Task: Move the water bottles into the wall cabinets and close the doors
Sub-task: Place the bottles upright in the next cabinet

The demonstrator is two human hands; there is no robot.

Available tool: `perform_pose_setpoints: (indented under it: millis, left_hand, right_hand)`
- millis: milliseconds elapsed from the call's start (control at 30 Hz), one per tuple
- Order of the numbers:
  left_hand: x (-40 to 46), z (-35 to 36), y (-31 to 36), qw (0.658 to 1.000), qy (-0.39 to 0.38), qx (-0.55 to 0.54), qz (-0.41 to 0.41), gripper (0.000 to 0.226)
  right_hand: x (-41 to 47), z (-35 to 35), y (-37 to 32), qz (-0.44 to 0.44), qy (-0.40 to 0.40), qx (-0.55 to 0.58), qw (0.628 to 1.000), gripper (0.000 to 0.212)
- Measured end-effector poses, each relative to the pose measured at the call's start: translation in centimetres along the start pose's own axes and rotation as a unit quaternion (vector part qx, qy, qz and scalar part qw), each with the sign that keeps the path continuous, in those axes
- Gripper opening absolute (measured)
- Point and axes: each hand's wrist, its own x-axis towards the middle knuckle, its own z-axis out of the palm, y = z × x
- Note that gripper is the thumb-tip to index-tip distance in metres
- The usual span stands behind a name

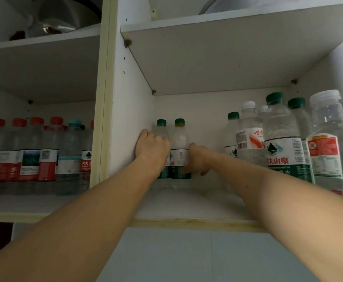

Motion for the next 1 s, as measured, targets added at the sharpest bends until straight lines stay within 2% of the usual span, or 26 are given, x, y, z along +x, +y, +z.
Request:
perform_pose_setpoints:
  millis: [100, 200, 367, 467, 533, 633, 767, 900, 1000]
  left_hand:
    - [-1.2, -0.9, -0.6, 0.997, 0.015, -0.079, 0.012, 0.026]
    - [-1.9, -2.0, -1.3, 0.988, 0.035, -0.149, 0.004, 0.02]
    - [-1.6, -3.6, -1.3, 0.952, 0.064, -0.298, -0.001, 0.025]
    - [-1.5, -4.0, 0.0, 0.93, 0.058, -0.361, 0.019, 0.044]
    - [-1.6, -4.3, 1.4, 0.911, 0.063, -0.405, 0.036, 0.055]
    - [-1.8, -5.2, 3.9, 0.882, 0.073, -0.462, 0.062, 0.07]
    - [-1.4, -7.2, 7.1, 0.826, 0.066, -0.556, 0.065, 0.079]
    - [-0.5, -8.4, 9.7, 0.76, 0.032, -0.645, 0.073, 0.092]
    - [0.0, -8.3, 11.6, 0.685, -0.002, -0.723, 0.089, 0.099]
  right_hand:
    - [-1.2, -1.1, 0.8, -0.038, 0.029, -0.114, 0.992, 0.061]
    - [-3.4, -2.3, 0.6, -0.1, 0.085, -0.203, 0.97, 0.048]
    - [-10.2, -4.8, 0.4, -0.201, 0.198, -0.25, 0.926, 0.026]
    - [-14.4, -6.8, 1.7, -0.222, 0.307, -0.267, 0.886, 0.023]
    - [-16.8, -8.0, 3.2, -0.202, 0.379, -0.282, 0.858, 0.023]
    - [-19.7, -8.5, 6.0, -0.101, 0.431, -0.289, 0.849, 0.049]
    - [-21.4, -7.3, 9.3, 0.032, 0.407, -0.283, 0.868, 0.097]
    - [-21.5, -6.8, 11.0, 0.09, 0.382, -0.088, 0.915, 0.123]
    - [-21.5, -6.1, 11.8, 0.077, 0.382, -0.01, 0.921, 0.127]
